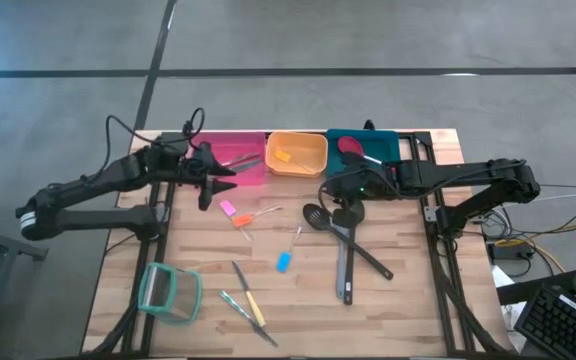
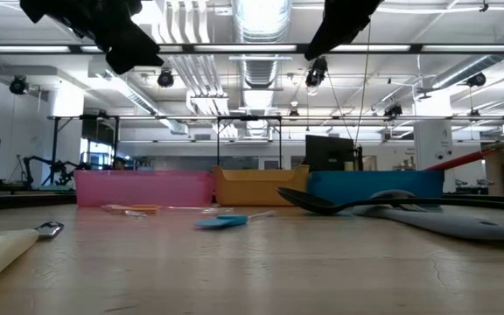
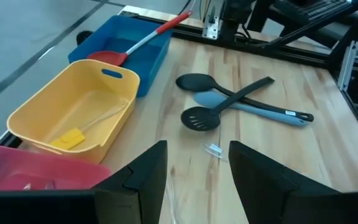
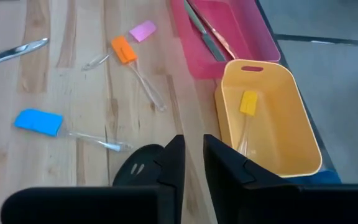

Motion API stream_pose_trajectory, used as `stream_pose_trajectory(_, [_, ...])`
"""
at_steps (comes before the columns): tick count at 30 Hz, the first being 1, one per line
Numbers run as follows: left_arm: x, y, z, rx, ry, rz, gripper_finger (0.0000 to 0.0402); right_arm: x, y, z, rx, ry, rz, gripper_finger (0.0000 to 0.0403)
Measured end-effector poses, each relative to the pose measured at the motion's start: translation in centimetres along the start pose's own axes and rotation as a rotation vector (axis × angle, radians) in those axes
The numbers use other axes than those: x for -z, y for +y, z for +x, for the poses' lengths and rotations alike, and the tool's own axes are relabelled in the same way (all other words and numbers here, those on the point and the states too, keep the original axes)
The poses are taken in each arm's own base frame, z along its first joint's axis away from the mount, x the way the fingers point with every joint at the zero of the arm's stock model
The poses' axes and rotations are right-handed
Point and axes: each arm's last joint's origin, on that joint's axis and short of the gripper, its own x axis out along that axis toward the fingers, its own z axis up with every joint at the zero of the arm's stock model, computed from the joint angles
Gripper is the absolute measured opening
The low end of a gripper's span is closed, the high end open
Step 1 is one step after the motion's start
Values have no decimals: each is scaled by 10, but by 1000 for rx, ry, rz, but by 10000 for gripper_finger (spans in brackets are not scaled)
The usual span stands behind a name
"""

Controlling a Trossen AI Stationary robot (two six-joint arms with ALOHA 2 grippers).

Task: Pick & Place Kitchen Items
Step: Put the black spoon into the blue bin

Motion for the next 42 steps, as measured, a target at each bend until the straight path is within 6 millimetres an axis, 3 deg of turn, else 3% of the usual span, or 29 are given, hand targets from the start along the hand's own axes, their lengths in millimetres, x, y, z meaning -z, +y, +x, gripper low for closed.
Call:
stream_pose_trajectory(28, [1, 4, 12, 0, 31, -9, 177, 10, 1, 4, 0, 71, 26, 107])
stream_pose_trajectory(34, [3, 5, 18, -1, 56, -56, 177, 32, 7, 1, 28, 265, 137, 81])
stream_pose_trajectory(42, [6, 8, 29, -7, 104, -221, 177, 77, 39, -2, 90, 479, 221, 37])
